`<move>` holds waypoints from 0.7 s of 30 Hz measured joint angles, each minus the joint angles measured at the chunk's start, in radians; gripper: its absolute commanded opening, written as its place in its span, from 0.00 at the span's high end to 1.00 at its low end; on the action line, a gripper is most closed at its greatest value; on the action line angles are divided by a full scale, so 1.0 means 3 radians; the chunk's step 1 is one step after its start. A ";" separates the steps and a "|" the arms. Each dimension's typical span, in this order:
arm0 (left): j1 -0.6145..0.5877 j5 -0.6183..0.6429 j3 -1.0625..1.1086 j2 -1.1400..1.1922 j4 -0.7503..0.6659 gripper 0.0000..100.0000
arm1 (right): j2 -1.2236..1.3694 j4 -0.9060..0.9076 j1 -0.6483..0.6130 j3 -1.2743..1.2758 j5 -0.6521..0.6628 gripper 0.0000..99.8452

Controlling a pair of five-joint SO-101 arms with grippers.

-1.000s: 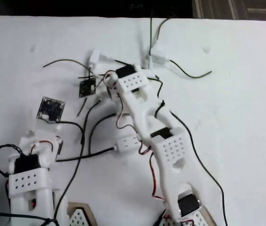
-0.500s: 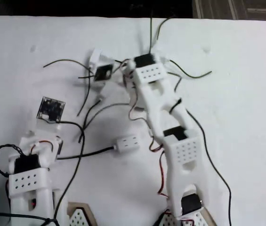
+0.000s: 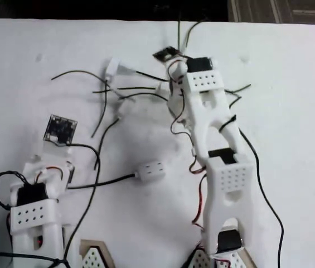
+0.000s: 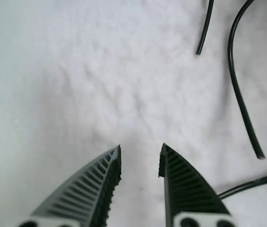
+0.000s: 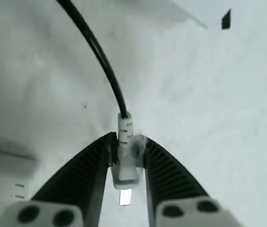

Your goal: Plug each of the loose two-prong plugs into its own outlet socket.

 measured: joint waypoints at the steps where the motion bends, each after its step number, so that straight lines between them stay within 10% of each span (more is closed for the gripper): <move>1: 0.0000 0.0000 0.0000 0.0000 0.0000 0.85 | 0.0066 -0.0031 -0.0005 0.0000 -0.0159 0.98; 21: 0.0000 0.0000 0.0000 0.0000 0.0000 0.85 | 0.0578 0.0225 -0.0169 -0.0332 -0.0471 0.93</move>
